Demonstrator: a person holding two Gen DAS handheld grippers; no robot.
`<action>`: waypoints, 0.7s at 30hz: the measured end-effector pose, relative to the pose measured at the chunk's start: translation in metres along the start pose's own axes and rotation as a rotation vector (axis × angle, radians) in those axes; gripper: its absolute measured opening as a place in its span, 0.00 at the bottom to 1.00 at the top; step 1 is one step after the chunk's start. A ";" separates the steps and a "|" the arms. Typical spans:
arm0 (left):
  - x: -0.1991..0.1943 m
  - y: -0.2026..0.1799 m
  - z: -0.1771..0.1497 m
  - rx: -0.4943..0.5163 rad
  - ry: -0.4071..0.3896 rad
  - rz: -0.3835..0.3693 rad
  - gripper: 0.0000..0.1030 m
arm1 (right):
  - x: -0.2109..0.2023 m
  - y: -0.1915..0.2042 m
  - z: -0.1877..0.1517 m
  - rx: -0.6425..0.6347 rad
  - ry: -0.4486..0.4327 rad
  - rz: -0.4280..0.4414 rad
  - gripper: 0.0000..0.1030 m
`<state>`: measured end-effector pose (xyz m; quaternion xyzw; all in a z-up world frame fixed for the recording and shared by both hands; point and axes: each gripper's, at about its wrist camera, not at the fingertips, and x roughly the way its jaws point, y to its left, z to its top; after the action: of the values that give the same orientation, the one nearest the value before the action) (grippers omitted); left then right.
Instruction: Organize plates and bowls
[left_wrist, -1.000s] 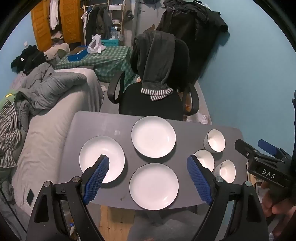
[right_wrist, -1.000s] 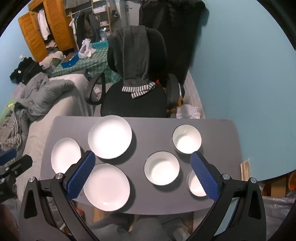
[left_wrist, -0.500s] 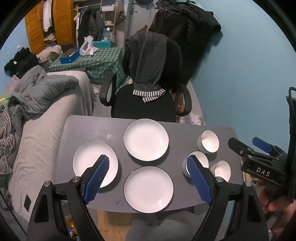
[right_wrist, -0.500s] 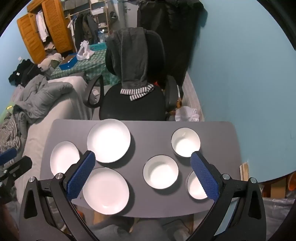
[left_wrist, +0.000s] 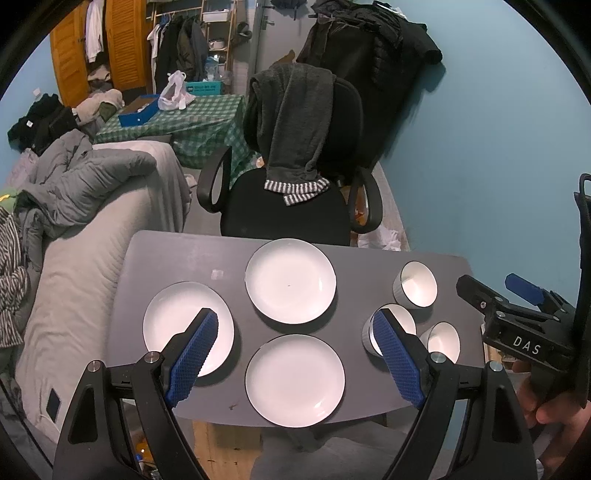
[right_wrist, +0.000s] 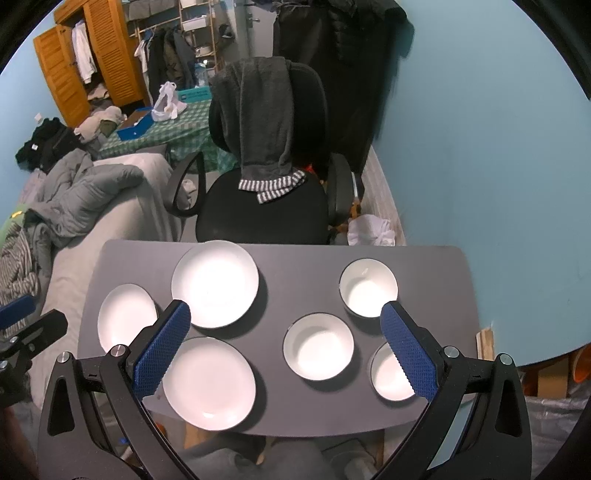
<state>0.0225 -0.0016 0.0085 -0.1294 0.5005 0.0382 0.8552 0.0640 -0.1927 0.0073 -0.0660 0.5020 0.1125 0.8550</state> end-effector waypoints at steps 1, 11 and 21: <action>0.001 -0.001 0.000 -0.001 -0.001 -0.001 0.85 | 0.001 0.000 0.001 -0.001 0.000 0.001 0.98; 0.003 0.001 -0.001 -0.011 0.001 -0.005 0.85 | 0.000 0.001 0.000 -0.001 0.001 -0.001 0.98; 0.002 0.006 -0.006 -0.022 0.004 -0.010 0.85 | 0.004 -0.001 0.010 -0.012 0.004 0.011 0.98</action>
<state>0.0177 0.0029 0.0029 -0.1415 0.5013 0.0393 0.8527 0.0742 -0.1906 0.0087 -0.0684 0.5033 0.1199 0.8530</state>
